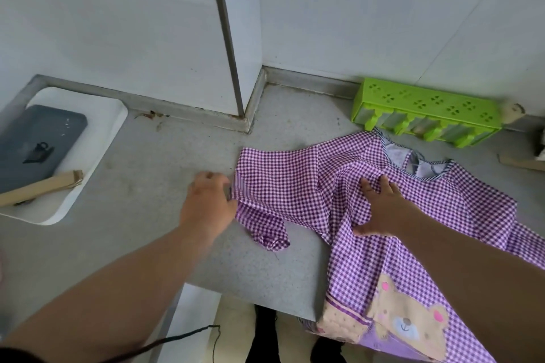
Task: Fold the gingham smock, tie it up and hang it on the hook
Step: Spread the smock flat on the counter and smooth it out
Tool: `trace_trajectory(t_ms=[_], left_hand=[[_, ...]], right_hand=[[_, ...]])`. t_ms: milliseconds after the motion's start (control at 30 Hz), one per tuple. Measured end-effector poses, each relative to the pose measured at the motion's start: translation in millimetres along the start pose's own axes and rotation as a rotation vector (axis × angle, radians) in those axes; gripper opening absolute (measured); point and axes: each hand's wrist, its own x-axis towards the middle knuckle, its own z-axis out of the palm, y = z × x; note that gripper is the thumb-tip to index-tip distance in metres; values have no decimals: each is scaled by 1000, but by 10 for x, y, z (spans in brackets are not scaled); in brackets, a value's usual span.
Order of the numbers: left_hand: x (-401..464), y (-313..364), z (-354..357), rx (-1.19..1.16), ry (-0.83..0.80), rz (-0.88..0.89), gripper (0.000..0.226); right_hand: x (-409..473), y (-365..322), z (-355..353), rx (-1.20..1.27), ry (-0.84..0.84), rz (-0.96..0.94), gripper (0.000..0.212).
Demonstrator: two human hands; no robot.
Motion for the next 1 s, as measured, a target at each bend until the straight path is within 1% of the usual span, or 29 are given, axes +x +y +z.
trace_trajectory(t_ms=[67, 100, 133, 167, 200, 233, 300, 333, 367, 400, 433, 467, 500, 533, 567, 600, 667, 700, 733, 767, 800, 833, 867, 900, 933, 967, 1000], left_hand=[[27, 67, -41, -319, -9, -265, 55], [43, 103, -64, -484, -23, -363, 53], [70, 137, -78, -594, -30, -421, 49], [73, 172, -102, -642, -25, -446, 43], [71, 203, -124, -658, 14, -417, 39], [70, 224, -156, -660, 75, -336, 35], [105, 219, -257, -607, 257, -62, 26], [134, 187, -317, -513, 345, 118, 23], [183, 137, -366, -363, 401, 330, 23], [237, 72, -404, -154, 430, 567, 25], [292, -4, -427, 102, 407, 787, 25], [318, -81, -434, 368, 319, 955, 22], [328, -155, -414, 608, 176, 1024, 19], [343, -225, -381, 823, 39, 976, 19], [345, -284, -365, 965, -63, 862, 22], [342, -315, -379, 1053, -134, 710, 26], [330, -321, -420, 1110, -252, 399, 34], [323, -322, -405, 1095, -303, 284, 40], [320, -330, -382, 1045, -306, 229, 50], [290, -324, -349, 980, -281, 245, 64], [244, -297, -319, 901, -242, 317, 77], [187, -250, -273, 798, -216, 432, 83], [106, -181, -219, 702, -215, 582, 82], [30, -99, -135, 649, -245, 733, 79], [-40, 5, -32, 635, -284, 843, 76], [-114, 90, 69, 637, -321, 887, 76], [-154, 169, 188, 653, -360, 870, 78]], right_hand=[[-4, -3, 0, 3, 2, 5, 148], [-7, -6, 1, 4, 3, 7, 148], [-7, -6, 4, 4, 3, 8, 148], [-6, -4, 9, 5, 5, 9, 148], [-3, -3, 14, 6, 6, 9, 149], [1, -4, 15, 7, 8, 8, 149], [6, -1, 16, 8, 13, 5, 149], [9, -1, 17, 7, 13, 3, 149], [9, -1, 19, 6, 12, 2, 149], [10, -1, 19, 6, 11, 2, 149], [13, 3, 21, 4, 12, 3, 149], [14, 2, 25, 2, 13, 1, 149], [17, 7, 26, 4, 12, 1, 149], [18, 8, 27, 7, 11, -1, 149], [20, 9, 28, 7, 13, -2, 149], [20, 10, 34, 4, 15, -2, 149], [27, 15, 39, -1, 16, -2, 149], [27, 20, 40, -3, 16, -3, 149], [31, 19, 37, -4, 16, -5, 149], [37, 26, 41, -6, 13, -4, 149], [43, 28, 40, -10, 13, -4, 149], [45, 28, 36, -11, 13, -3, 149], [51, 27, 34, -11, 12, -4, 149], [51, 27, 32, -10, 12, -6, 149], [42, 29, 35, -8, 13, -6, 149], [38, 20, 35, -4, 18, -10, 148], [34, 34, 39, 1, 23, -13, 148]])
